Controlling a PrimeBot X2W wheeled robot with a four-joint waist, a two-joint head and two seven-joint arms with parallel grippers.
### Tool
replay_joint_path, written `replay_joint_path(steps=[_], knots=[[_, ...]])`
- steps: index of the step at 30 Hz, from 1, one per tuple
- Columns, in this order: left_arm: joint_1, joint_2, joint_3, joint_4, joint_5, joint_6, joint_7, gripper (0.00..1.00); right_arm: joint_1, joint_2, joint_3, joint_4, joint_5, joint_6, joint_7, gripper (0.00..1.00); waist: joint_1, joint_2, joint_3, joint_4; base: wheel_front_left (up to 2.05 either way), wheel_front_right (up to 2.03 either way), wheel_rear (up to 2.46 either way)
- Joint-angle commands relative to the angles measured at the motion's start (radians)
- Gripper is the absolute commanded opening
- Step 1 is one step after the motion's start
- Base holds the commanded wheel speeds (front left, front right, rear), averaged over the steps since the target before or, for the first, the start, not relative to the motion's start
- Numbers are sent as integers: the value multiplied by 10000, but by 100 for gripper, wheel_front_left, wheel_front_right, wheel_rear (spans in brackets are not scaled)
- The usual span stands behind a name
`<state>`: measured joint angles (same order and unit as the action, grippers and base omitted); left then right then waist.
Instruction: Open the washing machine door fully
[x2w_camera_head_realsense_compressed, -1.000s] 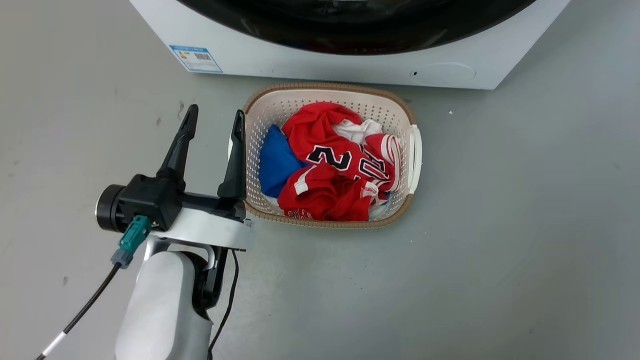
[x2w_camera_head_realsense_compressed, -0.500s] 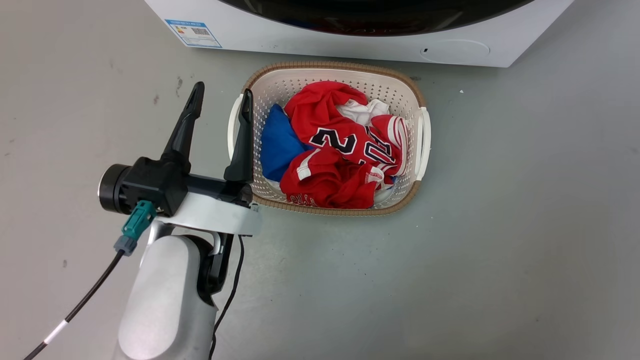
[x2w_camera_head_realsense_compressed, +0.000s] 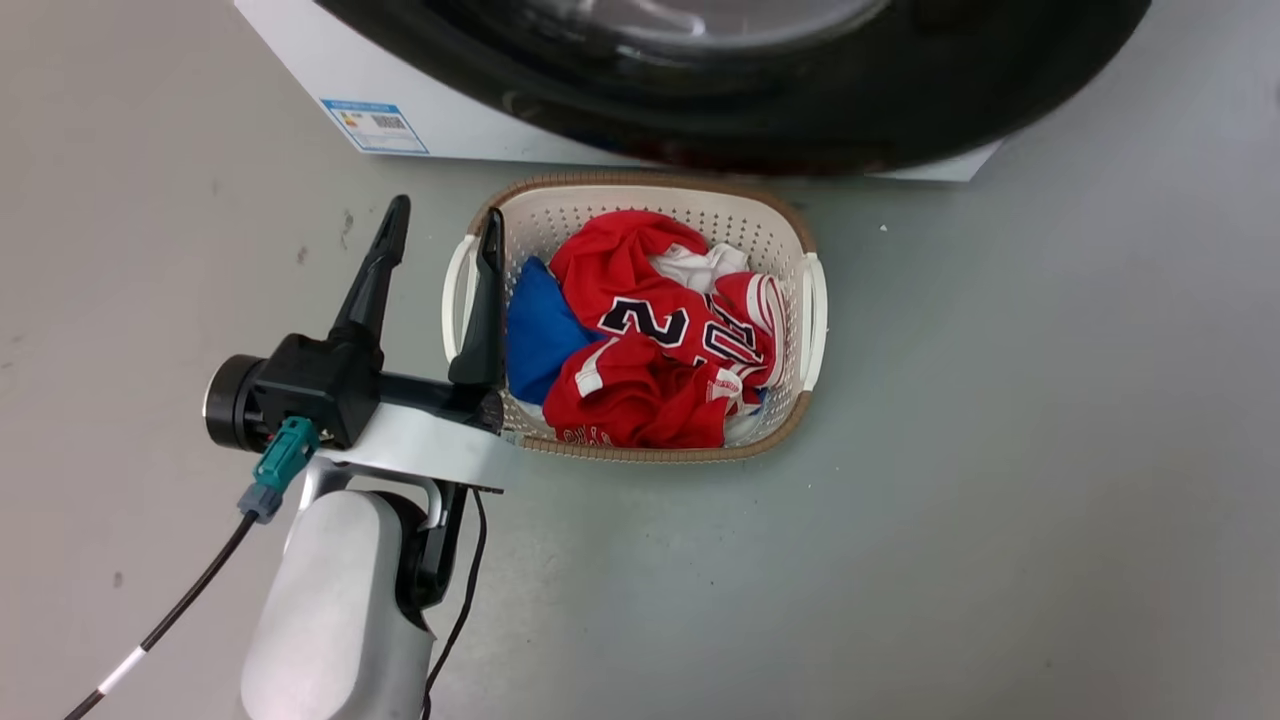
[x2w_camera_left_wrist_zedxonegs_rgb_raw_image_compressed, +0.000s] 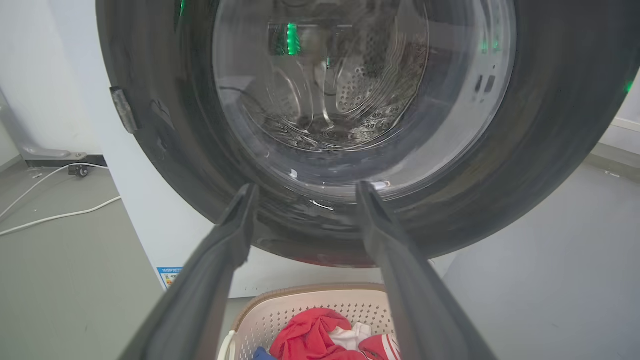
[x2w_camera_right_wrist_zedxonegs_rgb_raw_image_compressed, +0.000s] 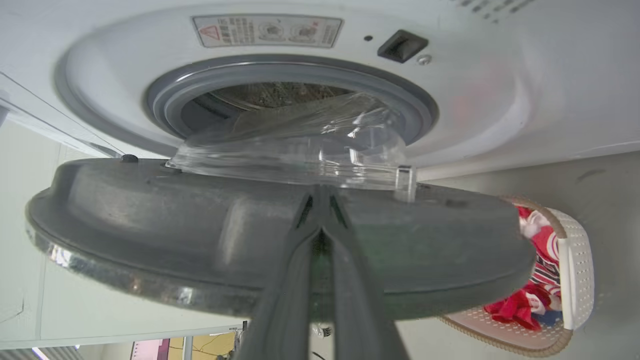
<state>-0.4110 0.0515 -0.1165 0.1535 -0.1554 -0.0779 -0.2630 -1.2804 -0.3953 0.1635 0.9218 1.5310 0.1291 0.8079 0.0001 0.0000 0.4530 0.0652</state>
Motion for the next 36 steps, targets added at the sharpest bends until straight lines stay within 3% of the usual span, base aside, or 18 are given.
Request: replay_joint_path(steps=[1,4,12,28,36], knots=[[184,-13,53,45,38,-8,-26,100,343,626,221,-160,91,28,297,0,-1,0,-192,-89,0,0,0],[266,-12,83,147,73,-71,-26,100,764,398,210,-493,96,27,383,0,-1,0,-491,-144,0,0,0],[694,-13,109,402,65,-149,-26,100,2054,688,340,-1175,330,27,1007,0,-1,0,-1335,-153,0,0,0],[1844,-11,-220,804,77,-338,-26,100,5088,1563,1241,-3328,674,29,2154,0,-1,0,-2986,257,0,0,0],[2264,-11,-221,936,76,-391,-26,100,6176,2109,1671,-4442,833,29,2230,0,-1,0,-3459,361,0,0,0]])
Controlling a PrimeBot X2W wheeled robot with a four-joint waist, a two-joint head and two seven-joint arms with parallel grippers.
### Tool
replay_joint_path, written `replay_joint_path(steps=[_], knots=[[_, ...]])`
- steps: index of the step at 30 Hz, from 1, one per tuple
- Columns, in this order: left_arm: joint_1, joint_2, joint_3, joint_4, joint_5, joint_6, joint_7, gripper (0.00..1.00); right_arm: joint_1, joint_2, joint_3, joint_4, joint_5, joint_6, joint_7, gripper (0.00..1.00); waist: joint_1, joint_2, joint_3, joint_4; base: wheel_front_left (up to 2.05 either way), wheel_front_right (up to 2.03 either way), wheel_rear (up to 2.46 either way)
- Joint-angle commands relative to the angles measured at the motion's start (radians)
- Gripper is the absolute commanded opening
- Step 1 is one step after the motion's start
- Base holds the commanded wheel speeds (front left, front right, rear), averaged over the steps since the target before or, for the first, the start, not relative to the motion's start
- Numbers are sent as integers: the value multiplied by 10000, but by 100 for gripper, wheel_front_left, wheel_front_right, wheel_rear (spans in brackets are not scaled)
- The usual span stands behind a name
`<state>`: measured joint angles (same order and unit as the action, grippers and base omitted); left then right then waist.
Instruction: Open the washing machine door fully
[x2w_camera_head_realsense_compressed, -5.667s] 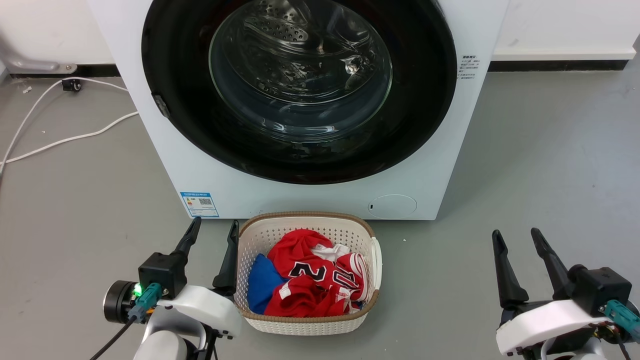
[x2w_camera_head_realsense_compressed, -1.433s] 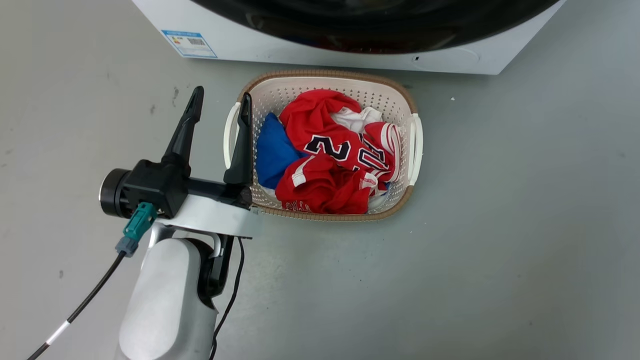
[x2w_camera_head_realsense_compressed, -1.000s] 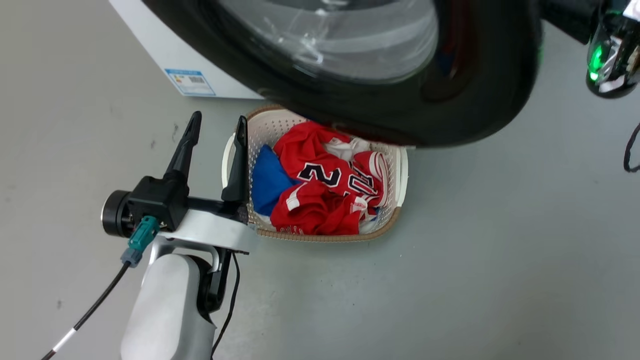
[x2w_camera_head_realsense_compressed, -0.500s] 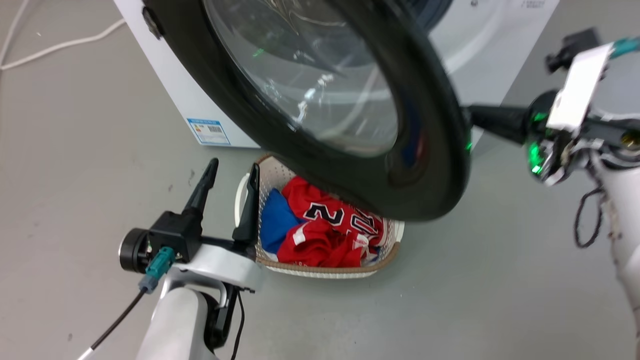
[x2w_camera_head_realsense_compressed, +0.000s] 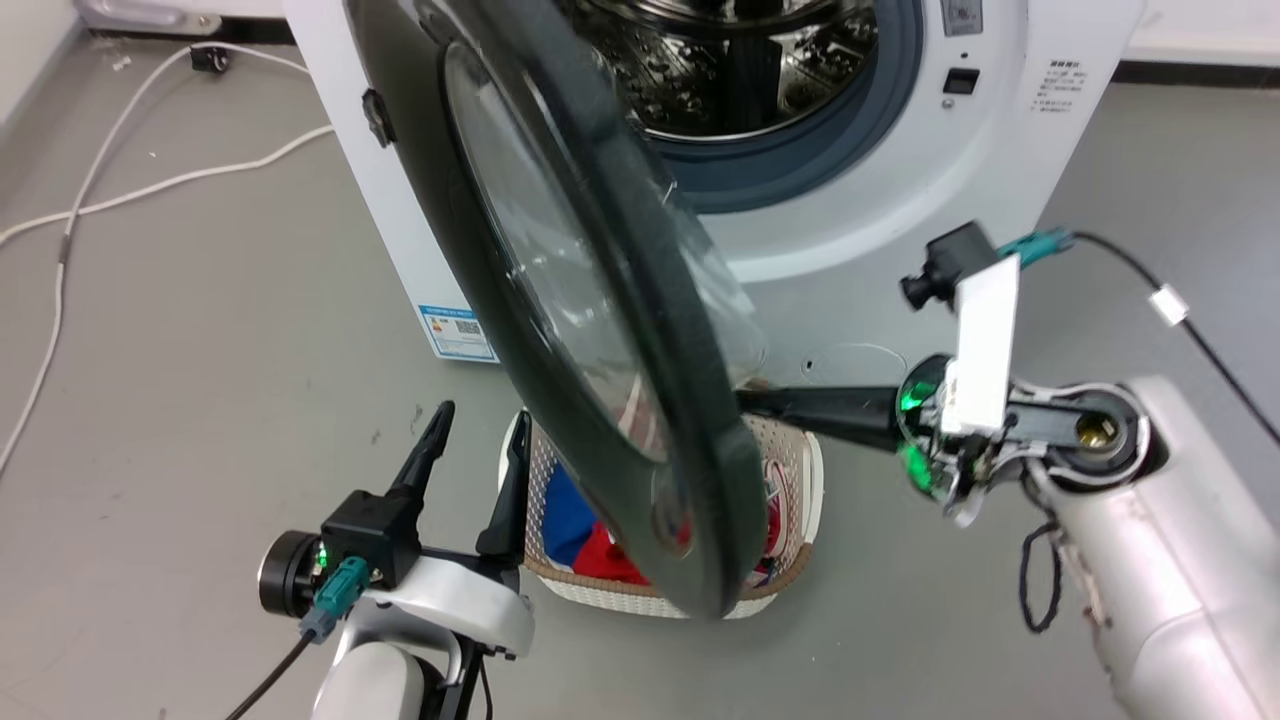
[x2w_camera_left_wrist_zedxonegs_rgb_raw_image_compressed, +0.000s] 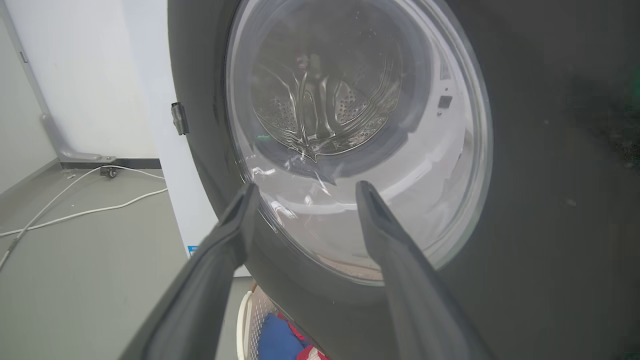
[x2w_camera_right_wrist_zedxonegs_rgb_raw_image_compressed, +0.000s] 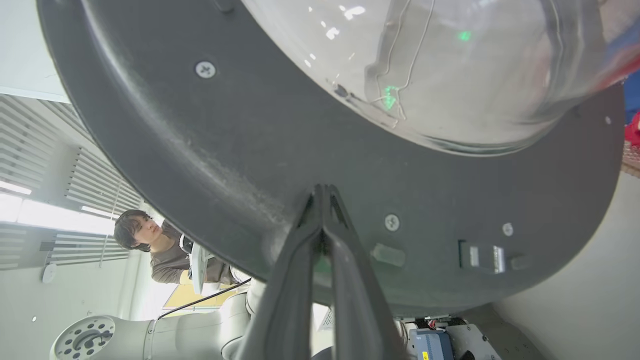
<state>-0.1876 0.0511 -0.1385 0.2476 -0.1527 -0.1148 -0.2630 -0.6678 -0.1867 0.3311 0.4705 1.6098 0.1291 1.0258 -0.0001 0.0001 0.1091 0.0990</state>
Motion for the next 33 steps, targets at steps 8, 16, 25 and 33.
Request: replay_joint_path(steps=[8,16,25,33], knots=[[274,-8,-64,69,-25,-56,-26,100,1075,330,90,-824,-72,29,-653,0,1,-1,-352,82,0,0,0],[521,-8,-16,156,-63,-86,-26,100,2529,273,-1168,-2248,-431,27,-3166,0,1,-1,-615,-36,0,0,0],[875,-7,181,250,-43,-120,-26,100,5165,431,-3123,-3746,-676,27,-6009,64,1,-1,-1006,-362,0,0,0],[1112,0,542,247,-76,-125,-26,100,6721,523,-3765,-4395,-2623,29,-8388,100,1,-1,-1175,-690,0,0,0]])
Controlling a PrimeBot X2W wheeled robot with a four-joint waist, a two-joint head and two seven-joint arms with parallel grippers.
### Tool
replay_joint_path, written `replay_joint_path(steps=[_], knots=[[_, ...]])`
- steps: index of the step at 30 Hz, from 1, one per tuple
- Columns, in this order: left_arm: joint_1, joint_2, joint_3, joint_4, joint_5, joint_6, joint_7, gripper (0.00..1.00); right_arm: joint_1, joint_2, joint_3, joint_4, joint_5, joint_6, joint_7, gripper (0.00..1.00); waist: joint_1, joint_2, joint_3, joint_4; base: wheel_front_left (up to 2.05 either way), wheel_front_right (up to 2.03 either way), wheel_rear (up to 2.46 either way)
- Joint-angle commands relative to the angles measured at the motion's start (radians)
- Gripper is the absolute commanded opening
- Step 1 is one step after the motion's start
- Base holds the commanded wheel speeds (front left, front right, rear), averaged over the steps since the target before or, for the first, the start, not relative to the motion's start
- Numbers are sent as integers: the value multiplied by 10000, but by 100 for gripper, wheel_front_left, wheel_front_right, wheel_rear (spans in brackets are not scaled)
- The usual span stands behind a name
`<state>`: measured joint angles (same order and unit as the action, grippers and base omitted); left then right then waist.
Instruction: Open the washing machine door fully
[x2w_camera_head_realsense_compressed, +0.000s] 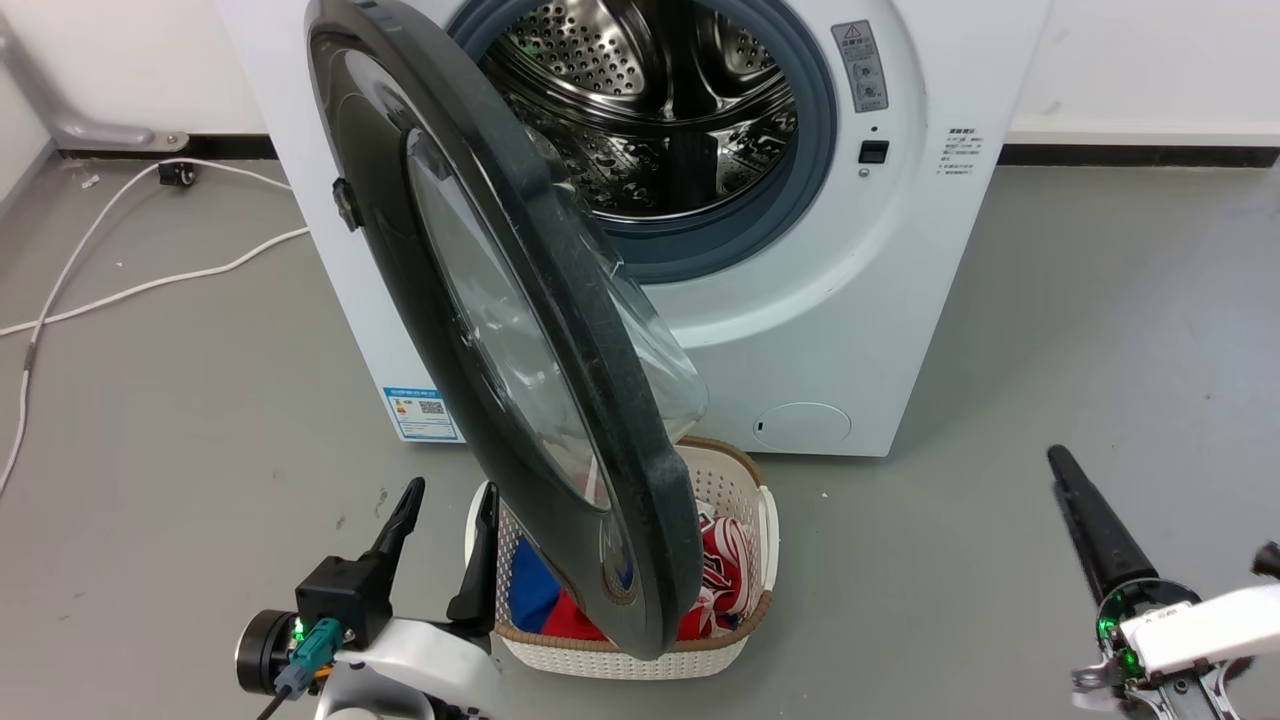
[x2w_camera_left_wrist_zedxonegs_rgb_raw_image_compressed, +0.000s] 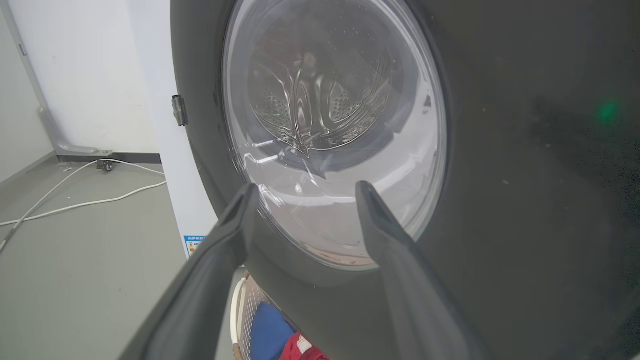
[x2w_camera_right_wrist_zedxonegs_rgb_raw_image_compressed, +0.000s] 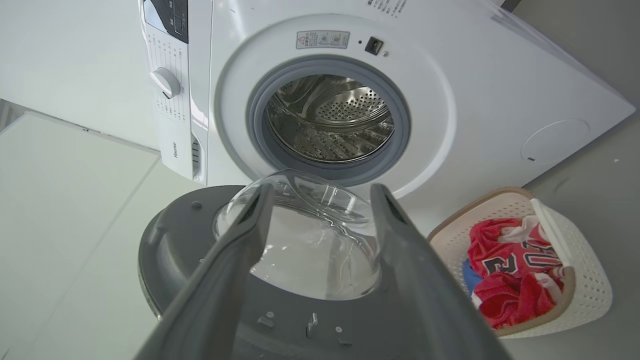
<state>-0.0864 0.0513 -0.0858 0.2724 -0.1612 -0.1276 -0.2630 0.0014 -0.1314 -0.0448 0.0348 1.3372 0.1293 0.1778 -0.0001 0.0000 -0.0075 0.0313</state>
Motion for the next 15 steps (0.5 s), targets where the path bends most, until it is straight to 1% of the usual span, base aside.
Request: replay_joint_path(steps=[1,4,8,10,11,15], knots=[[120,-1,46,2,10,1,-26,100,139,-82,-25,-27,-419,25,-271,100,1,0,-18,-30,0,0,0],[121,-2,99,39,16,-6,-26,100,289,-106,-62,25,-1977,25,-1251,100,1,0,-29,-74,0,0,0],[15,-4,165,53,60,-12,-26,100,279,-309,-258,144,-4604,25,-2300,100,1,0,-1,-139,0,0,0],[-35,-3,199,38,98,-14,-26,100,155,-276,-444,152,-5808,25,-2663,100,1,0,17,-177,0,0,0],[-67,-2,226,18,115,-15,-26,100,124,-387,-540,170,-6583,25,-2801,100,1,0,27,-189,0,0,0],[-170,7,316,-6,196,-19,-26,100,41,-157,-723,-2,-8817,24,-3109,100,1,0,23,-200,0,0,0]])
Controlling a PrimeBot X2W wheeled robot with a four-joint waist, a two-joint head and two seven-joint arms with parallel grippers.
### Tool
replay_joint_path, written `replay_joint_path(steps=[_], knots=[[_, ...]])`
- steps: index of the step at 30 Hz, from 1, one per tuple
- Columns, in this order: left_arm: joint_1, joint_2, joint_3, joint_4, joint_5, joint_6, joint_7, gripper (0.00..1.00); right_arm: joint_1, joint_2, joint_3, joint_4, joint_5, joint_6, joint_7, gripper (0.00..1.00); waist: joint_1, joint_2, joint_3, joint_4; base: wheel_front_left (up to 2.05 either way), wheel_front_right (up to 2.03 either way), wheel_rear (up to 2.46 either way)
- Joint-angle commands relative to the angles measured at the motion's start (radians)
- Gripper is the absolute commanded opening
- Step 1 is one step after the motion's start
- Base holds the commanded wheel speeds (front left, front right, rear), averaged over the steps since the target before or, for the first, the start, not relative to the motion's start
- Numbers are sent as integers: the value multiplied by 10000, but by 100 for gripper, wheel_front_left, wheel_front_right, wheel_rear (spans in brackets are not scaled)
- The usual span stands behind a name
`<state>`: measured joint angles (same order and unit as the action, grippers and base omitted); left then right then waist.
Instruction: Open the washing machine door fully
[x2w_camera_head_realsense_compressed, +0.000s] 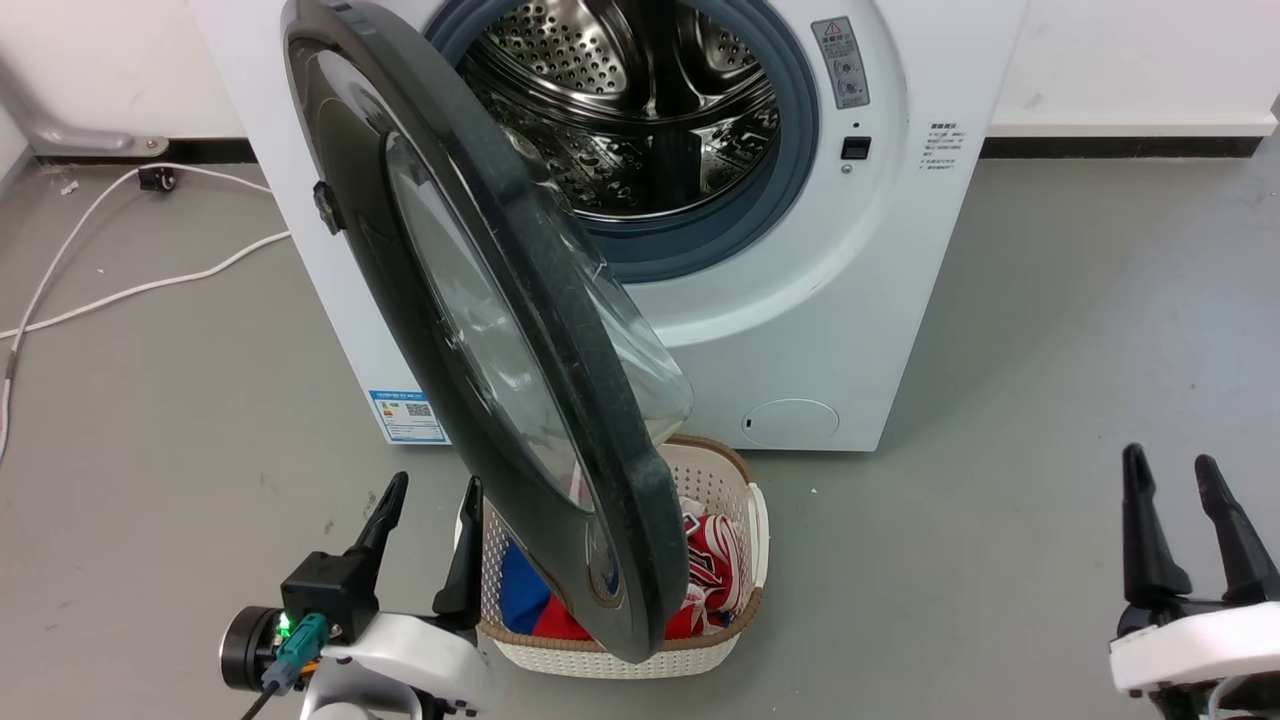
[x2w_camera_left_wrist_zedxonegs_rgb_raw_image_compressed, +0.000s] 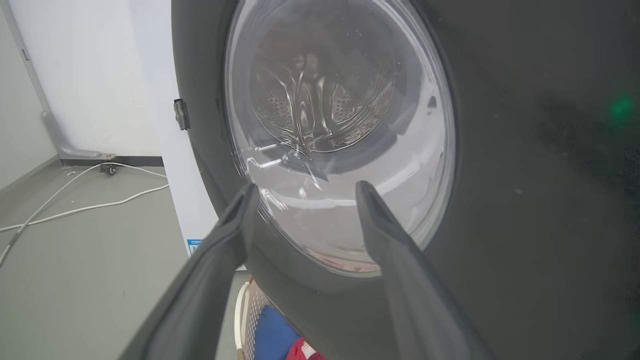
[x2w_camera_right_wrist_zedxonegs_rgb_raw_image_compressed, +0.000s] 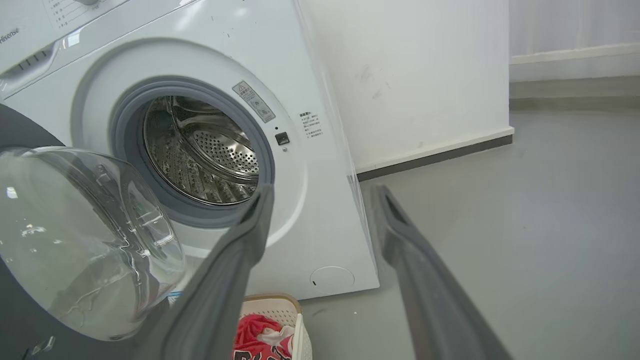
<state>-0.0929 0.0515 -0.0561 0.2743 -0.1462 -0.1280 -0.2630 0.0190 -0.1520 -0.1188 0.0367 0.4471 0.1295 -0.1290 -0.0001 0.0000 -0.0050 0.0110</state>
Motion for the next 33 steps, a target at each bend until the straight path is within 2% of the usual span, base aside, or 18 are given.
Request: replay_joint_path(steps=[1,3,4,7,12,17,33], knots=[[-121,7,37,-25,50,-16,-26,100,-110,46,35,-106,-500,22,-73,100,1,0,-10,0,0,0,0],[-141,7,62,-25,105,-18,-26,100,13,141,116,-208,-1294,11,-114,100,1,0,-26,3,0,0,0],[-112,3,49,-22,104,-21,-25,100,265,238,351,-290,-2339,11,-191,100,1,0,-52,-8,0,0,0],[-57,3,41,0,116,-19,-25,100,477,369,600,-244,-2885,11,-185,100,1,0,-68,-31,0,0,0],[-21,11,16,35,144,-24,-25,100,619,551,812,-73,-3160,11,-308,100,1,0,-70,-79,0,0,0],[3,54,-30,82,176,-27,-25,100,563,709,841,3,-2939,11,-391,100,1,0,-86,-100,0,0,0],[-84,86,-147,247,218,-32,-25,100,501,843,899,-158,-3055,11,-250,100,1,0,-66,-75,0,0,0]])
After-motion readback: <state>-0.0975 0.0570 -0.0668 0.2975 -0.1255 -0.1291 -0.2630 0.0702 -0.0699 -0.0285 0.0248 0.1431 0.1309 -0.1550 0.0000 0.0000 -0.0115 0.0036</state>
